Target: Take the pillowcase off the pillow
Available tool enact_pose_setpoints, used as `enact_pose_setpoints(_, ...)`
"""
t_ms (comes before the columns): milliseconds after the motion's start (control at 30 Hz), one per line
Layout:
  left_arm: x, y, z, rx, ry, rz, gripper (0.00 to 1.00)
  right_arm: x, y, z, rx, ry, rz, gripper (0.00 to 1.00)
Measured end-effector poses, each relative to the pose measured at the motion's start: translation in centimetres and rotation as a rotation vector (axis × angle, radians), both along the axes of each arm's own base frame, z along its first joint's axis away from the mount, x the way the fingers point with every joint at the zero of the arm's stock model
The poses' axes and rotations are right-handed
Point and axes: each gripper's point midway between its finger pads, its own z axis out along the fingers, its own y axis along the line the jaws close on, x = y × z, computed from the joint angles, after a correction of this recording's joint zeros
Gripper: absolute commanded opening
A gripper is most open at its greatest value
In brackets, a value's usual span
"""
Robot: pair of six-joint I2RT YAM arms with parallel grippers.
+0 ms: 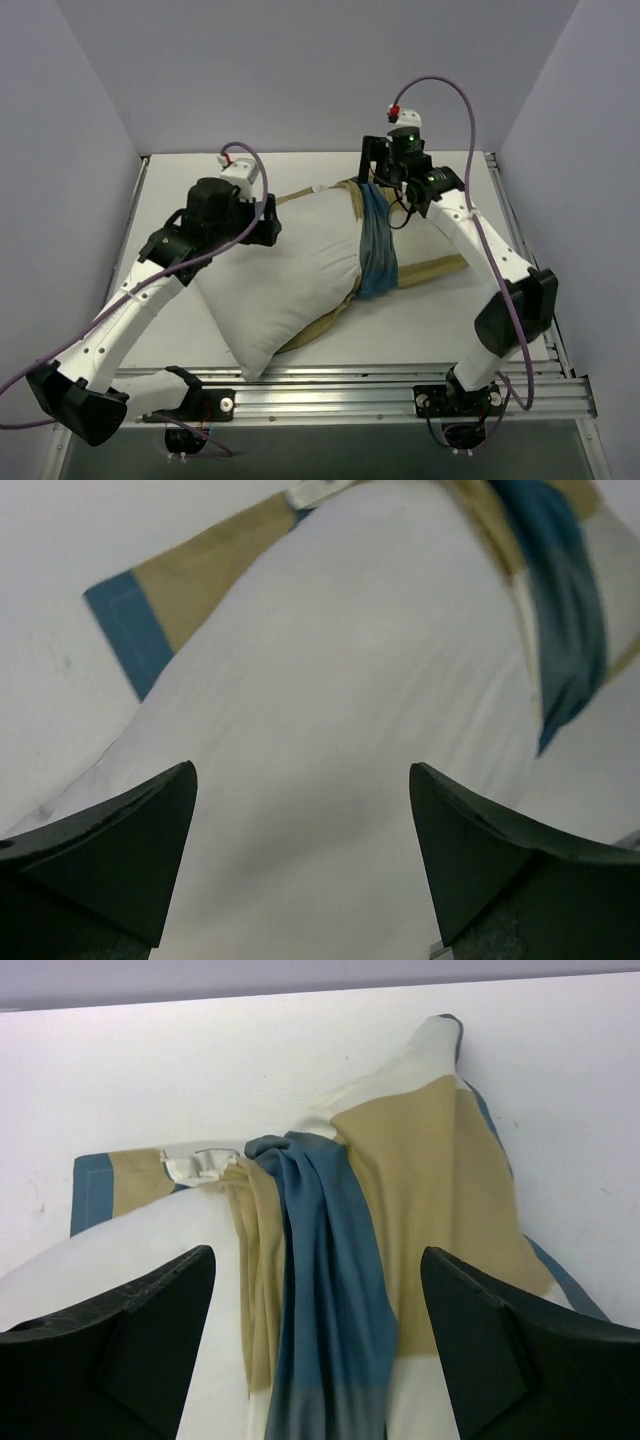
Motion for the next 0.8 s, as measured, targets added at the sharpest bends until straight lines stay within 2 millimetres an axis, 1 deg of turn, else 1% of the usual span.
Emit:
enact_pose_setpoints(33, -0.5, -1.6, 1.1, 0.021, -0.052, -0.050, 0.94, -1.1, -0.4, 0.8, 0.005, -0.017, -0.002, 0.79)
enact_pose_setpoints(67, -1.5, -3.8, 2.1, 0.038, -0.111, -0.123, 0.94, -2.2, -0.8, 1.7, 0.015, -0.038, -0.002, 0.80)
enact_pose_setpoints(100, -2.7, -5.6, 2.6, 0.059, -0.151, -0.189, 0.94, -3.3, -1.3, 2.4, 0.026, -0.057, -0.005, 0.81)
enact_pose_setpoints(167, -5.1, -8.8, 3.0, 0.103, -0.220, -0.304, 0.94, -5.5, -2.2, 3.1, 0.046, -0.082, -0.011, 0.83)
enact_pose_setpoints(200, -6.2, -10.1, 2.7, 0.131, -0.248, -0.357, 0.94, -6.7, -2.6, 3.2, 0.060, -0.095, -0.012, 0.85)
enact_pose_setpoints(233, -7.1, -10.9, 2.2, 0.163, -0.266, -0.395, 0.94, -7.8, -3.0, 2.8, 0.063, -0.092, -0.013, 0.86)
enact_pose_setpoints(300, -8.4, -12.1, 0.4, 0.243, -0.289, -0.449, 0.94, -9.7, -3.7, 1.6, 0.066, -0.080, -0.014, 0.90)
enact_pose_setpoints(333, -8.6, -12.4, -0.6, 0.287, -0.295, -0.465, 0.94, -10.6, -4.0, 0.8, 0.066, -0.066, -0.015, 0.91)
enact_pose_setpoints(433, -9.2, -13.6, -4.7, 0.423, -0.283, -0.516, 0.94, -12.9, -4.7, -1.9, 0.064, -0.021, -0.012, 0.94)
enact_pose_setpoints(533, -9.4, -14.6, -9.0, 0.523, -0.249, -0.542, 0.94, -15.3, -5.2, -4.5, 0.071, 0.027, -0.001, 0.95)
enact_pose_setpoints(633, -9.0, -14.9, -12.8, 0.599, -0.212, -0.527, 0.94, -17.0, -5.5, -5.6, 0.085, 0.044, 0.011, 0.96)
enact_pose_setpoints(667, -8.7, -15.0, -13.7, 0.614, -0.203, -0.515, 0.99, -17.5, -5.5, -5.8, 0.092, 0.043, 0.015, 0.96)
enact_pose_setpoints(700, -8.5, -15.1, -14.5, 0.624, -0.196, -0.500, 0.91, -17.9, -5.6, -6.0, 0.099, 0.045, 0.018, 0.96)
enact_pose_setpoints(767, -8.0, -15.6, -15.7, 0.623, -0.188, -0.461, 0.72, -18.4, -5.5, -6.4, 0.111, 0.050, 0.028, 0.94)
enact_pose_setpoints(800, -7.6, -15.7, -16.3, 0.624, -0.184, -0.440, 0.53, -18.6, -5.4, -6.6, 0.116, 0.055, 0.036, 0.93)
